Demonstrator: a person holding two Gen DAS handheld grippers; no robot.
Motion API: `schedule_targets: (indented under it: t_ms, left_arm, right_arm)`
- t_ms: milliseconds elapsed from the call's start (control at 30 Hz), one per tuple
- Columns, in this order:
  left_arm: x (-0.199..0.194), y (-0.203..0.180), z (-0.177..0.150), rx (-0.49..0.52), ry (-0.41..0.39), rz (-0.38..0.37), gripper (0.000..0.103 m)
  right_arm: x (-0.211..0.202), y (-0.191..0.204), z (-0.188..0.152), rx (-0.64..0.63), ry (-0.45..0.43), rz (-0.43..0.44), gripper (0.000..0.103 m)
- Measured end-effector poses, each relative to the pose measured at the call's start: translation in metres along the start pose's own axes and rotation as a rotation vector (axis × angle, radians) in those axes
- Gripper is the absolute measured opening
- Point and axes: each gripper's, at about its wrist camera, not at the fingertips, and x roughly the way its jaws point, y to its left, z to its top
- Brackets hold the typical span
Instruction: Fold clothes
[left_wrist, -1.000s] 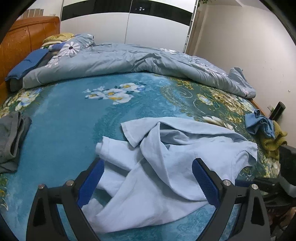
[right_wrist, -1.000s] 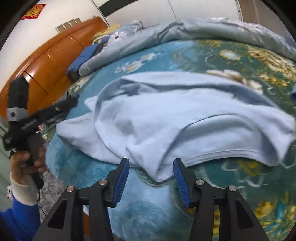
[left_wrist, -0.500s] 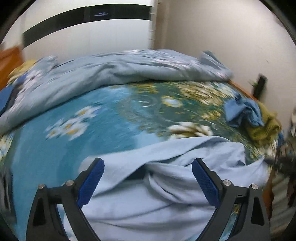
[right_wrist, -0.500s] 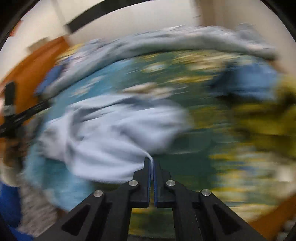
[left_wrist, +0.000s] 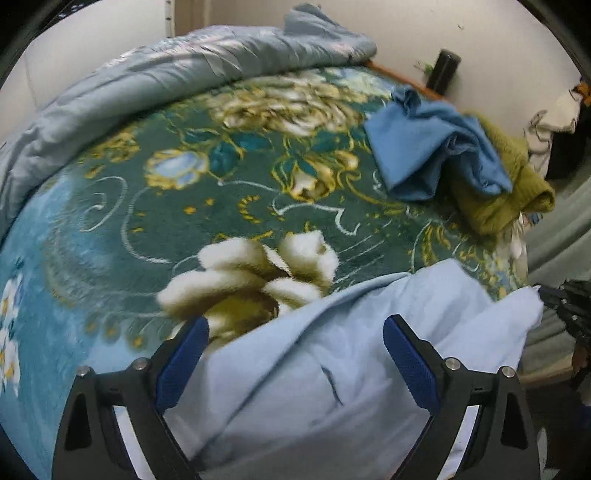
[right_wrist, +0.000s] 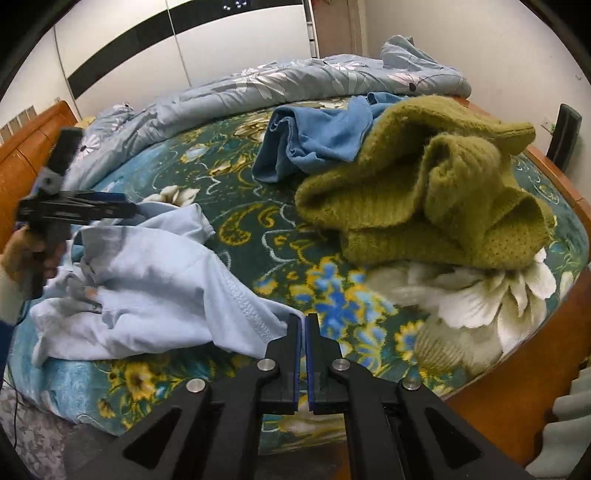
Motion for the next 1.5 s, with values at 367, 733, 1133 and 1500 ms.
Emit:
schedule_targets:
  t_ms: [367, 733, 1133, 1500]
  left_arm:
    - [-0.033, 0.010, -0.002, -0.062, -0.095, 0.074, 0.004]
    - [-0.324, 0.041, -0.019, -0.140, -0.592, 0.427, 0.004]
    - [-0.523, 0.007, -0.141, -0.159, -0.906, 0.665, 0.004]
    - [-0.607, -0.051, -0.239, -0.128, -1.000, 0.744, 0.006]
  right_arm:
    - [-0.008, -0.004, 0.009, 0.013, -0.041, 0.022, 0.003]
    - [-0.121, 0.083, 0.129, -0.171, -0.402, -0.093, 0.003]
    - [-0.281, 0.222, 0.170, -0.397, -0.774, -0.108, 0.003]
    - [-0.389, 0.284, 0.125, -0.519, -0.966, -0.088, 0.003]
